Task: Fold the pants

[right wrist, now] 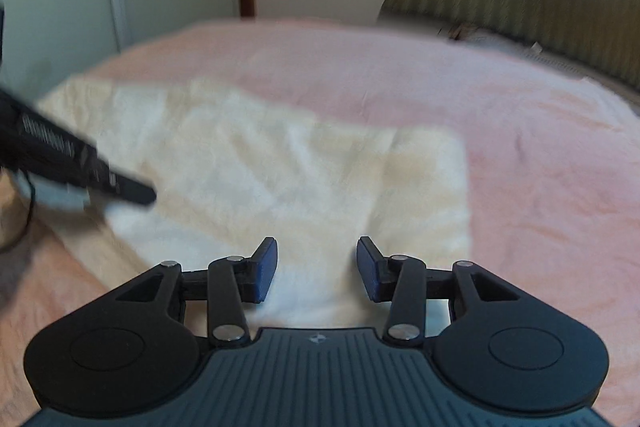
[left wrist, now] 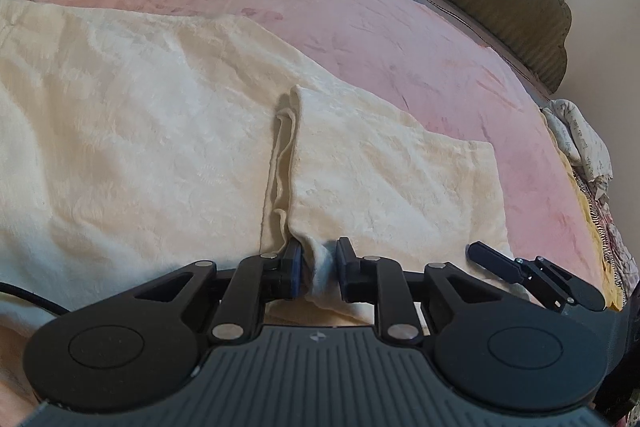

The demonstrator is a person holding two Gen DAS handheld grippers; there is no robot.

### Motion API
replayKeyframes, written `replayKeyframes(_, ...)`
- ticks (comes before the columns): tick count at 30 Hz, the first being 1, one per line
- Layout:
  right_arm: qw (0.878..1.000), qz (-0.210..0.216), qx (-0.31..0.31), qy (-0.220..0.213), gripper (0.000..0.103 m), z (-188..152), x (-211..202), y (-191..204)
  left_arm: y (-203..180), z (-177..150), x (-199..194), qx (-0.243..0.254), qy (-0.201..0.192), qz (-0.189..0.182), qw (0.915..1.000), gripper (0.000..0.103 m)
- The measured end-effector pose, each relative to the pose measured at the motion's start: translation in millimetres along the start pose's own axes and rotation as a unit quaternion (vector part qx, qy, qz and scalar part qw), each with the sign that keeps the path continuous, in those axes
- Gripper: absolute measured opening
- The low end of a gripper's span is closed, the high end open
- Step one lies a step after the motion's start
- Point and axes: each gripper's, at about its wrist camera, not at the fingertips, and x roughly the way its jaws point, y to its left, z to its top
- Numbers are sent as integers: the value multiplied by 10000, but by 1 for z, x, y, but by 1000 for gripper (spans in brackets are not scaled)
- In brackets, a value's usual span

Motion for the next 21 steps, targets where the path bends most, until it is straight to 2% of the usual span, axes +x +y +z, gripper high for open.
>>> replayKeyframes(2, 10000, 29, -37, 10, 43, 7, -1, 0, -2, 0, 0, 50, -12, 39, 10000, 24)
replayKeyframes(5, 9998, -73, 19, -194, 43, 20, -2, -1, -5, -1, 0, 134, -42, 91, 9999, 24)
replayKeyframes(8, 9998, -55, 158, -109, 54, 24, 12, -6, -4, -1, 0, 167, -40, 86, 9998, 24)
replayKeyframes(10, 9999, -56, 106, 87, 55, 19, 24, -4, -4, -2, -1, 193, -40, 75, 9998, 24)
replayKeyframes(16, 9999, -92, 6, -86, 55, 35, 17, 5, -4, -1, -2, 227, -56, 26, 9997, 24)
replayKeyframes(21, 9989, -100, -311, 342, 64, 51, 50, 15, -5, -4, -3, 309, -91, 39, 9995, 23)
